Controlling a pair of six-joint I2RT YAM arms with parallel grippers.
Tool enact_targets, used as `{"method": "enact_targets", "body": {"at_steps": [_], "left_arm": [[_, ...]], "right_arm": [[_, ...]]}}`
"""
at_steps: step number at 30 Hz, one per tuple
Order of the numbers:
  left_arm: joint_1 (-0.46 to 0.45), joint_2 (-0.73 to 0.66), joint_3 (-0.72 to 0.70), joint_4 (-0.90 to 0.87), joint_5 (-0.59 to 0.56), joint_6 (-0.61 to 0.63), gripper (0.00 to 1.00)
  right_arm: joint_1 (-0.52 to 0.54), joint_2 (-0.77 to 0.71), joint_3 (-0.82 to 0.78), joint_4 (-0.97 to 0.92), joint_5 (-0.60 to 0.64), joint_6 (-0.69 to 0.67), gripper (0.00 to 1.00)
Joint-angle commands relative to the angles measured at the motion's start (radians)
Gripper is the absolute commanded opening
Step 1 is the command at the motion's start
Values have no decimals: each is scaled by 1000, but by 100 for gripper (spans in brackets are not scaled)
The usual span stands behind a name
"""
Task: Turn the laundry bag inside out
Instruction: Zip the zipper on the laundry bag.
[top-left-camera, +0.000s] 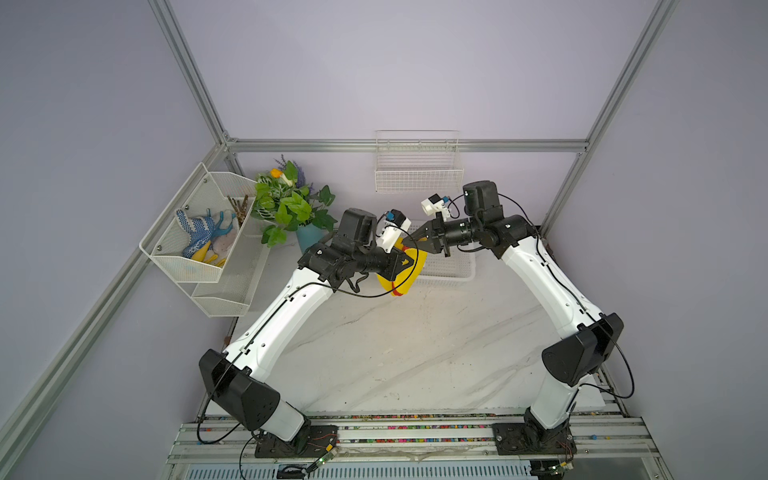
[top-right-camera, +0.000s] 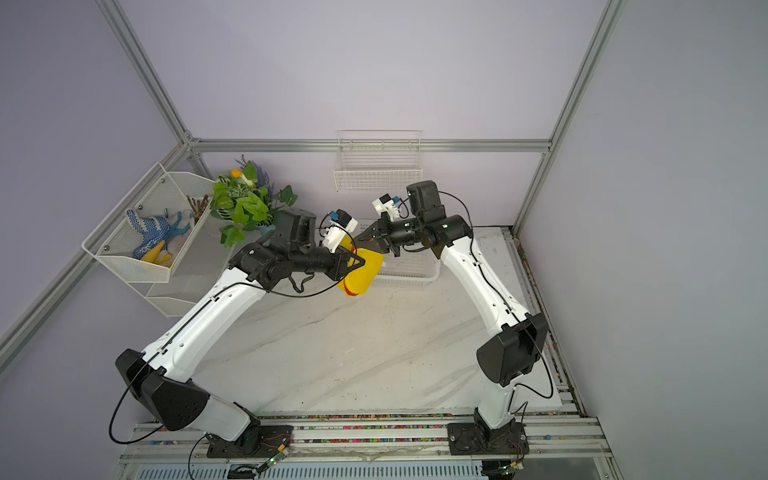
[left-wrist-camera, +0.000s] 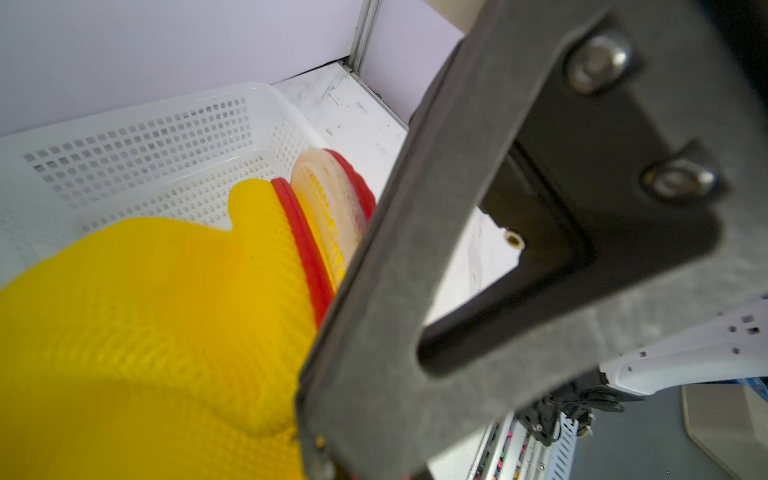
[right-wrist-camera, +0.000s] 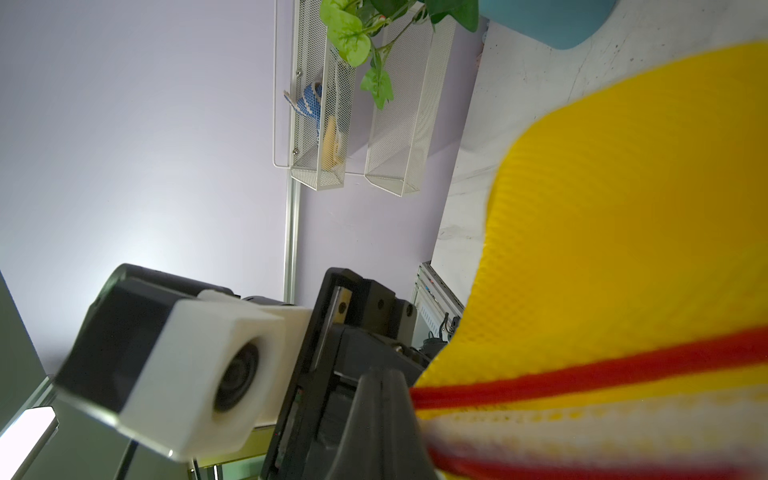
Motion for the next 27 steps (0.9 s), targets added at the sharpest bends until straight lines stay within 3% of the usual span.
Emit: {"method": "enact_targets", "body": {"at_steps": [1, 7, 13, 27], "left_arm": [[-5, -12, 87, -69, -29, 32, 0], [55, -68, 168, -152, 76, 23, 0], [120, -86, 244, -231, 210, -11, 0], [121, -103, 233, -340, 278, -19, 0]], "right_arm": [[-17, -24, -40, 12, 16, -30, 0], [-140, -62, -202, 34, 95, -76, 0], [-197, -47, -300, 125, 117, -73, 0], [-260, 0, -156, 156, 140, -76, 0]]}}
